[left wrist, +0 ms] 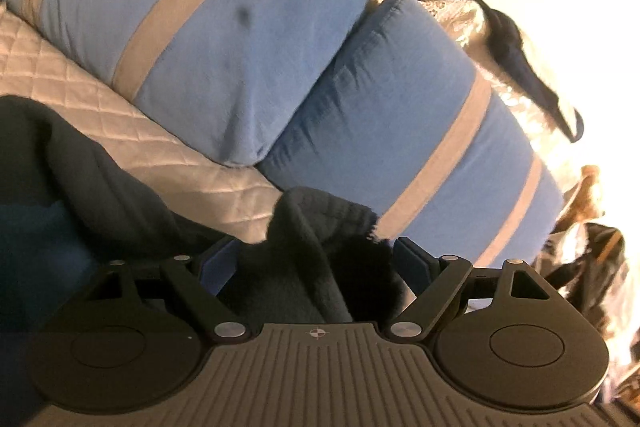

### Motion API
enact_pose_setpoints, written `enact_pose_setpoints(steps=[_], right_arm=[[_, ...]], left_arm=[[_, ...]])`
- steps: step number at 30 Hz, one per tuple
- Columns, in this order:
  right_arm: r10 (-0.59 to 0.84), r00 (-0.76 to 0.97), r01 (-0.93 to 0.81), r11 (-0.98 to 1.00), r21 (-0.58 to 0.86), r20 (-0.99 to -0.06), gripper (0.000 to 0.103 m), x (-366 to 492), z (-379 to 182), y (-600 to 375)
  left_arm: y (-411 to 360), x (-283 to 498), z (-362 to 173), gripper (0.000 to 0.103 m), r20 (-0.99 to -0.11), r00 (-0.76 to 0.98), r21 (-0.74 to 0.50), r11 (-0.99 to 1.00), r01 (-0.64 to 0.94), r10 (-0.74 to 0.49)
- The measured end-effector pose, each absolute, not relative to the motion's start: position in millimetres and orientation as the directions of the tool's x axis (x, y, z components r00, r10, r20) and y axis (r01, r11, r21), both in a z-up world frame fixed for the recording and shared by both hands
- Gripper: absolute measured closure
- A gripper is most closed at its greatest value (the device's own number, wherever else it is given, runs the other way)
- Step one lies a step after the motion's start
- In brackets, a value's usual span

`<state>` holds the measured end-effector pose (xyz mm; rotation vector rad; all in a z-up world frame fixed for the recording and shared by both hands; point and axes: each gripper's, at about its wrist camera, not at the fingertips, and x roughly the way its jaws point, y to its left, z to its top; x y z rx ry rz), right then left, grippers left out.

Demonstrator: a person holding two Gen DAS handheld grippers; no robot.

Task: Fold clothes
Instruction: 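Grasp the dark navy hood with the right gripper and lift it, then lower the hood onto the jacket and open the right gripper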

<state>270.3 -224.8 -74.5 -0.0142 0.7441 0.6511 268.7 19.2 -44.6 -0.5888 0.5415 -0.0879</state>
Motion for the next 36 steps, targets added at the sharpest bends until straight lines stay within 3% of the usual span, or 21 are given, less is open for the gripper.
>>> enact_pose_setpoints(steps=[4, 8, 9, 10, 11, 12, 13, 16, 20, 29, 36], right_arm=[[0.539, 0.543, -0.595, 0.788, 0.157, -0.644, 0.088, 267.6, -77.2, -222.3], [0.549, 0.539, -0.603, 0.781, 0.163, -0.639, 0.083, 267.0, -75.7, -227.4], [0.546, 0.541, -0.601, 0.783, 0.161, -0.640, 0.069, 267.1, -75.4, -228.6], [0.534, 0.551, -0.596, 0.790, 0.146, -0.642, 0.049, 267.2, -75.3, -229.1], [0.526, 0.558, -0.596, 0.792, 0.131, -0.641, 0.039, 266.3, -74.5, -229.3], [0.539, 0.563, -0.604, 0.786, 0.133, -0.626, 0.022, 264.8, -71.9, -230.9], [0.554, 0.567, -0.612, 0.779, 0.139, -0.610, 0.012, 263.4, -69.0, -232.7], [0.621, 0.578, -0.607, 0.761, 0.230, -0.530, 0.000, 262.2, -57.1, -244.2], [0.571, 0.658, -0.530, 0.814, 0.237, -0.490, 0.000, 267.4, -53.4, -252.0], [0.442, 0.712, -0.369, 0.897, 0.245, -0.546, 0.000, 304.9, -68.2, -248.7], [0.269, 0.772, -0.290, 0.955, 0.059, -0.576, 0.000, 299.1, -72.8, -251.5]], left_arm=[[11.8, 280.2, -48.1, 0.019, -0.632, 0.758, -0.428, 0.888, -0.168, -0.162], [17.3, 278.6, -45.9, 0.019, -0.705, 0.701, -0.328, 0.924, -0.196, -0.102], [19.4, 276.6, -46.3, 0.019, -0.716, 0.691, -0.302, 0.935, -0.186, -0.094], [21.7, 274.3, -46.9, 0.019, -0.727, 0.682, -0.275, 0.945, -0.174, -0.086], [23.6, 271.2, -48.7, 0.019, -0.733, 0.675, -0.251, 0.954, -0.163, -0.078], [25.6, 267.7, -50.8, 0.019, -0.739, 0.670, -0.227, 0.962, -0.154, -0.068], [27.8, 263.8, -53.4, 0.019, -0.742, 0.668, -0.205, 0.968, -0.145, -0.057], [31.1, 253.2, -65.0, 0.019, -0.733, 0.679, -0.164, 0.980, -0.115, -0.043], [31.1, 252.9, -75.1, 0.019, -0.750, 0.660, -0.152, 0.982, -0.108, -0.043], [24.9, 252.7, -66.7, 0.019, -0.693, 0.720, -0.093, 0.994, -0.055, -0.025], [24.2, 252.8, -57.5, 0.017, -0.635, 0.768, 0.019, 0.996, -0.091, 0.082]])
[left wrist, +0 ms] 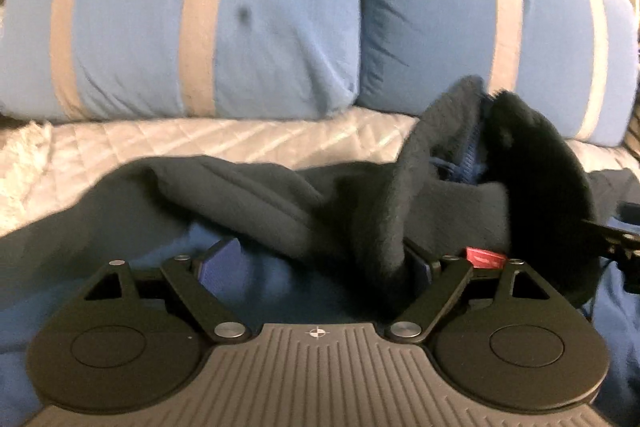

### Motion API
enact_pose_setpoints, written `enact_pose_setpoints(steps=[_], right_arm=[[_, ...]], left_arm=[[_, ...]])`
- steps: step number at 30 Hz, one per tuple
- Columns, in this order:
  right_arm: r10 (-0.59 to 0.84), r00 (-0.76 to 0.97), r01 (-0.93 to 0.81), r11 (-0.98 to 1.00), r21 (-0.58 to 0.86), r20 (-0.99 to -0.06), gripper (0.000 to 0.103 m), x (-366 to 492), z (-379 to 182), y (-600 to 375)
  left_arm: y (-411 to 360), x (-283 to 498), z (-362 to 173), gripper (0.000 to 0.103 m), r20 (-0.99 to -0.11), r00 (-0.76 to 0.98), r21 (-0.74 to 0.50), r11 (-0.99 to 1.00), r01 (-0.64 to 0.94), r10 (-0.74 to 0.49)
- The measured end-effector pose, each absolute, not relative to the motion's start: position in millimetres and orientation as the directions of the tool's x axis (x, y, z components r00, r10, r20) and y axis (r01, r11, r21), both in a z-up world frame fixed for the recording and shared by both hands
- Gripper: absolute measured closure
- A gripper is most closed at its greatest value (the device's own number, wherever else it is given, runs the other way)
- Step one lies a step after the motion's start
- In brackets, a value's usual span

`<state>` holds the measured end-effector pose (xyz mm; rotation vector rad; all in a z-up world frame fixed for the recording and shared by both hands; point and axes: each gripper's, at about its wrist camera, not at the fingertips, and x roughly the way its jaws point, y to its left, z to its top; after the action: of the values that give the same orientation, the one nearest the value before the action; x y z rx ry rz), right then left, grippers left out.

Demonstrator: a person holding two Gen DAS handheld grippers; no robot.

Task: Fold clothes
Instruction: 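Lower the hood onto the jacket and open the right gripper, then grasp the hood edge with the right gripper while the left gripper grasps it beside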

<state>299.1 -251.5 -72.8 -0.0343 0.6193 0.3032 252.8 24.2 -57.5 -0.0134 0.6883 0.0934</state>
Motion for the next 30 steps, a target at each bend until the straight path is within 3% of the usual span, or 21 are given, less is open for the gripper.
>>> enact_pose_setpoints(steps=[8, 13, 14, 16, 20, 21, 24, 30], right_arm=[[0.222, 0.751, -0.250, 0.967, 0.043, -0.622, 0.000, 301.7, -76.9, -261.4], [0.375, 0.741, -0.341, 0.925, 0.168, -0.557, 0.005, 301.9, -72.2, -265.1], [0.409, 0.730, -0.354, 0.912, 0.209, -0.547, 0.008, 304.0, -72.1, -266.8], [0.447, 0.719, -0.358, 0.894, 0.268, -0.532, 0.027, 306.7, -72.3, -269.3], [0.502, 0.707, -0.358, 0.861, 0.361, -0.498, 0.038, 311.4, -71.9, -275.8], [0.511, 0.707, -0.353, 0.854, 0.381, -0.490, 0.047, 311.9, -71.2, -277.9], [0.501, 0.693, -0.342, 0.862, 0.375, -0.519, 0.089, 314.0, -71.3, -277.7], [0.471, 0.654, -0.340, 0.882, 0.326, -0.592, 0.094, 309.1, -75.1, -274.3]], left_arm=[[44.3, 256.8, -54.9, 0.017, -0.637, 0.764, -0.065, 0.981, -0.183, 0.100], [39.7, 255.6, -52.7, 0.018, -0.618, 0.782, -0.048, 0.989, -0.138, 0.079], [38.9, 256.1, -53.2, 0.018, -0.621, 0.780, -0.041, 0.990, -0.136, 0.081], [38.6, 257.4, -54.7, 0.018, -0.628, 0.773, -0.034, 0.990, -0.135, 0.084], [41.2, 262.5, -58.1, 0.018, -0.653, 0.754, -0.035, 0.990, -0.134, 0.079], [40.7, 262.5, -59.4, 0.018, -0.662, 0.746, -0.029, 0.991, -0.131, 0.079], [38.8, 261.5, -61.0, 0.018, -0.673, 0.737, -0.029, 0.993, -0.116, 0.066], [34.2, 250.7, -47.0, 0.018, -0.565, 0.825, -0.052, 0.998, -0.043, 0.006]])
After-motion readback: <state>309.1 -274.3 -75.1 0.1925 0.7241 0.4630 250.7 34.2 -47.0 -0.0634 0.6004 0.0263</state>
